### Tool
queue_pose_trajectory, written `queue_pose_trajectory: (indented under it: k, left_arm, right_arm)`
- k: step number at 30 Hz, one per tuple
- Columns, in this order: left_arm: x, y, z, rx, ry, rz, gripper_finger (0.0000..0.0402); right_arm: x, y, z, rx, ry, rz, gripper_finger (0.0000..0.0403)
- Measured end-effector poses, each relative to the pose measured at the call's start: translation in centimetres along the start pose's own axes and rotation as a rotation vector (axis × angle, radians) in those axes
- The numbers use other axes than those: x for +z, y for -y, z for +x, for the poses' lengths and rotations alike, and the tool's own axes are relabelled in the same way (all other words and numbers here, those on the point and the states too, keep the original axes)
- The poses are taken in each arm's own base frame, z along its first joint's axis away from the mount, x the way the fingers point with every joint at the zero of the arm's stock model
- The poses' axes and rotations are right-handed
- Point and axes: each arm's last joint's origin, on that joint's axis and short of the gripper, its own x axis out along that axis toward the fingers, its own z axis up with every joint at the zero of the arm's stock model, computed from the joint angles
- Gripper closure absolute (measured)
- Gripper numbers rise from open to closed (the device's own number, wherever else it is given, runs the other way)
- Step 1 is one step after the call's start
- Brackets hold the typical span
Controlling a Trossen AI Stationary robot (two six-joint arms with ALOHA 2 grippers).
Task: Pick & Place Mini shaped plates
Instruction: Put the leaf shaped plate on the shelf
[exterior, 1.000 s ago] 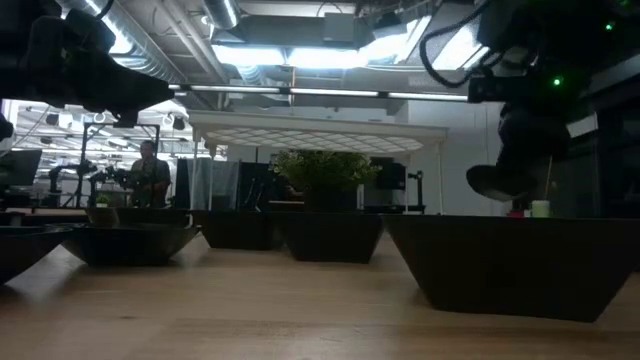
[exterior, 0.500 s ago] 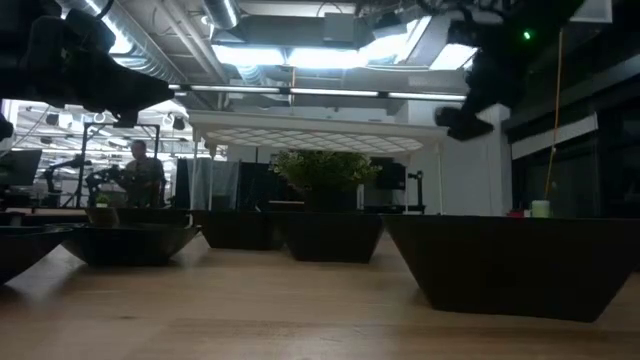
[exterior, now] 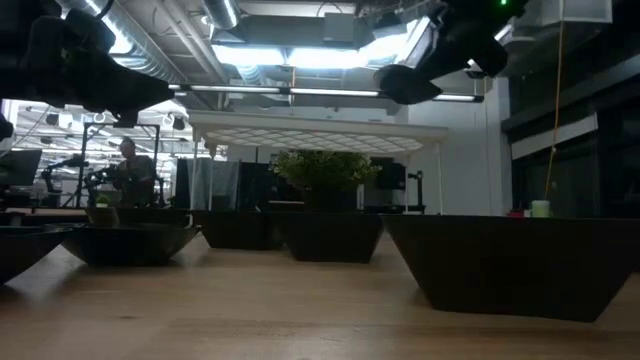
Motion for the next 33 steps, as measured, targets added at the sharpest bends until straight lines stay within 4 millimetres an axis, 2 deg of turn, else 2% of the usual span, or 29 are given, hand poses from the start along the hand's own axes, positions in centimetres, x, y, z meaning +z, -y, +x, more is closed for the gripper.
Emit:
queue_pose_trajectory:
  k: [15, 26, 33]
  left_arm:
    - [0.0, 0.0, 0.0, 0.0, 0.0, 0.0, 0.0302]
    - [0.0, 0.0, 0.0, 0.0, 0.0, 0.0, 0.0302]
    - [0.0, 0.0, 0.0, 0.0, 0.0, 0.0, 0.0302]
  right_arm:
    - [-0.3, -1.1, 3.3, 0.042, -0.091, -0.052, 0.0392]
    - [-0.7, -0.4, 4.4, 0.015, -0.12, 0.004, 0.0345]
    - [-0.5, -0.3, 4.5, 0.019, -0.098, 0.059, 0.0294]
